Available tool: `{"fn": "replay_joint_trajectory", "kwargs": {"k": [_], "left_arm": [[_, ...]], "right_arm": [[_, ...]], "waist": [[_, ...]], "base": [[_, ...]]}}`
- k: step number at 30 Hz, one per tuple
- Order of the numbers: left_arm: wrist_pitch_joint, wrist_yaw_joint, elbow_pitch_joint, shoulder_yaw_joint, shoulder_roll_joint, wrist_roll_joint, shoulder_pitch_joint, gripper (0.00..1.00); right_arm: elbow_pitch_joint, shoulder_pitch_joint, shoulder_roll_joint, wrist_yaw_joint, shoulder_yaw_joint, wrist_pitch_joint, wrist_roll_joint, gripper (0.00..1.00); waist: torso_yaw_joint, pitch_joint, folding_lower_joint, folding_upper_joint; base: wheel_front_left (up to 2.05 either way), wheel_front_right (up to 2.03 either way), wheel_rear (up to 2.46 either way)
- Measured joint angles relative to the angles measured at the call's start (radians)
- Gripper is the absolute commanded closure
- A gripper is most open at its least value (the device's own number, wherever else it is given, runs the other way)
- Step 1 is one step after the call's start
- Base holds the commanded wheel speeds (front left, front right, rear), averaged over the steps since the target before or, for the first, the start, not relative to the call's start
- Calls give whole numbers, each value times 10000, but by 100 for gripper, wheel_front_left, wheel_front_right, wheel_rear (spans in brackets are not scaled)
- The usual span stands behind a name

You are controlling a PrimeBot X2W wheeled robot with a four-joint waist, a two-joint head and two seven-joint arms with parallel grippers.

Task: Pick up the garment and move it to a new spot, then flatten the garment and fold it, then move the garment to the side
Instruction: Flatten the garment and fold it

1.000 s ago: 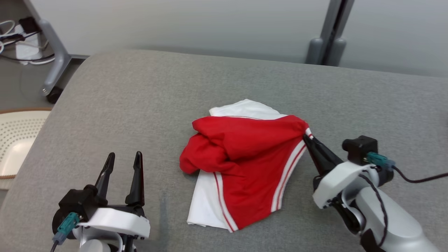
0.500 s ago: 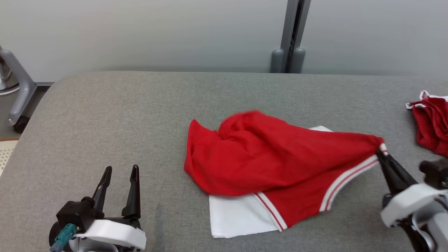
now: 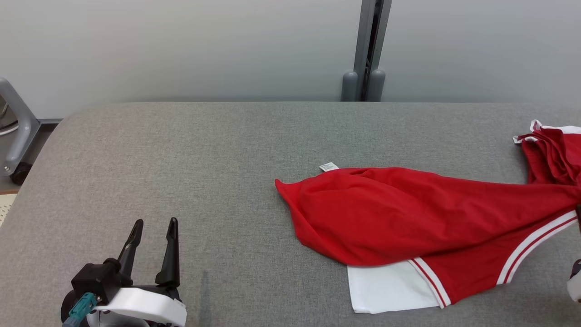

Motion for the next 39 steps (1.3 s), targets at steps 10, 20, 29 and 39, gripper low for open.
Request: {"fn": "replay_joint_trajectory", "kwargs": {"k": [10,20,29,39], "left_arm": [[0,-15,44,-61,0,-36,2,0],[2,0,12,-6,0,-109,135,0],[0,2,-86,240,2,-77,165,0],[0,-4,-138,378,2,-4,170,0]], "right_arm": [[-205,-67,311,0,-184,385,-477,100],[-247,-33,556,0,-591,364,-1022,0],[-1868,402,1292,0,-1216,48,-1705,0],[-4169,1701,2581,0,-1952,0,-2278,0]], "waist": [[94,-76,0,0],[99,-83,0,0],[-317,-142,0,0],[-524,-192,0,0]], "base": [[0,0,0],[0,0,0],[0,0,0],[0,0,0]]}}
